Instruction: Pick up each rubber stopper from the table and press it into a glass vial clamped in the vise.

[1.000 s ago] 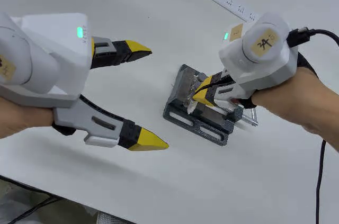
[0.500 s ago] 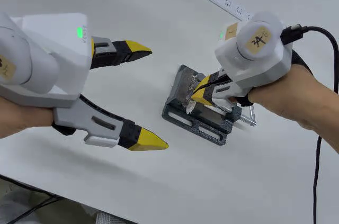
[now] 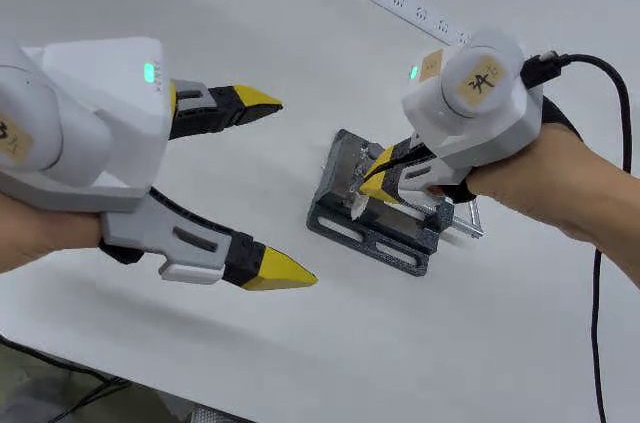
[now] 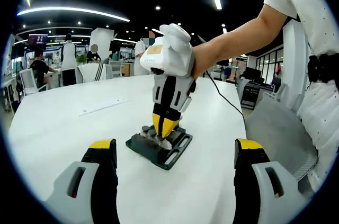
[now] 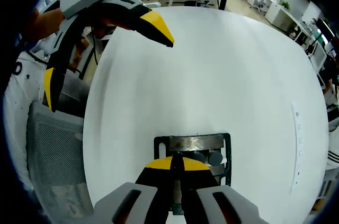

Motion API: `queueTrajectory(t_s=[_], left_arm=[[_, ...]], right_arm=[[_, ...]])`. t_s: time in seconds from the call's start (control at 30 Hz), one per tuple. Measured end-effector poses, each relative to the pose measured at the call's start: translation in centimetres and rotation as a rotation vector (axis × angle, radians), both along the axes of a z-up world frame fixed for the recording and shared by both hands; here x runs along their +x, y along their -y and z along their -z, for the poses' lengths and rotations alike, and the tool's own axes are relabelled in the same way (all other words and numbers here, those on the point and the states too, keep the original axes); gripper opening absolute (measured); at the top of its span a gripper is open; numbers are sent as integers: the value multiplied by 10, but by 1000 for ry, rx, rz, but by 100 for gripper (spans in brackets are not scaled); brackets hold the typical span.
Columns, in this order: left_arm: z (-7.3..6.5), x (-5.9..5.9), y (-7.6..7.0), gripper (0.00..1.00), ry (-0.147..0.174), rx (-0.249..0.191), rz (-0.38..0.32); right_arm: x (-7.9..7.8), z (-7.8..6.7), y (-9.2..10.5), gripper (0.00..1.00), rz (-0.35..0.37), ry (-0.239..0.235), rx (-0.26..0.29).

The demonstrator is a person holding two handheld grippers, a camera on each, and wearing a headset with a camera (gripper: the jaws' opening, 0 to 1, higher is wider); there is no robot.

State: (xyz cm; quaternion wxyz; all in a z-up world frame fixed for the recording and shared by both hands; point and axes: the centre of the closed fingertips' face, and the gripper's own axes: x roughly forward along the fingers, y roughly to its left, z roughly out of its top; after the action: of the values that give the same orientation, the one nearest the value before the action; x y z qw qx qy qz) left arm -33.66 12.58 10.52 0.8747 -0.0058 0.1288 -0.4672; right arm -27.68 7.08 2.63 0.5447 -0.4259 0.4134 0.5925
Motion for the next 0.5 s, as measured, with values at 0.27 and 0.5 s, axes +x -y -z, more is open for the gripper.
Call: queueTrajectory(t_s=[0.27, 0.5], left_arm=[[-2, -3, 1, 91, -2, 3, 1], [-6, -3, 4, 90, 5, -7, -1]], right_arm=[[0, 1, -3, 0, 10, 19, 9], [1, 1, -4, 0, -6, 15, -21]])
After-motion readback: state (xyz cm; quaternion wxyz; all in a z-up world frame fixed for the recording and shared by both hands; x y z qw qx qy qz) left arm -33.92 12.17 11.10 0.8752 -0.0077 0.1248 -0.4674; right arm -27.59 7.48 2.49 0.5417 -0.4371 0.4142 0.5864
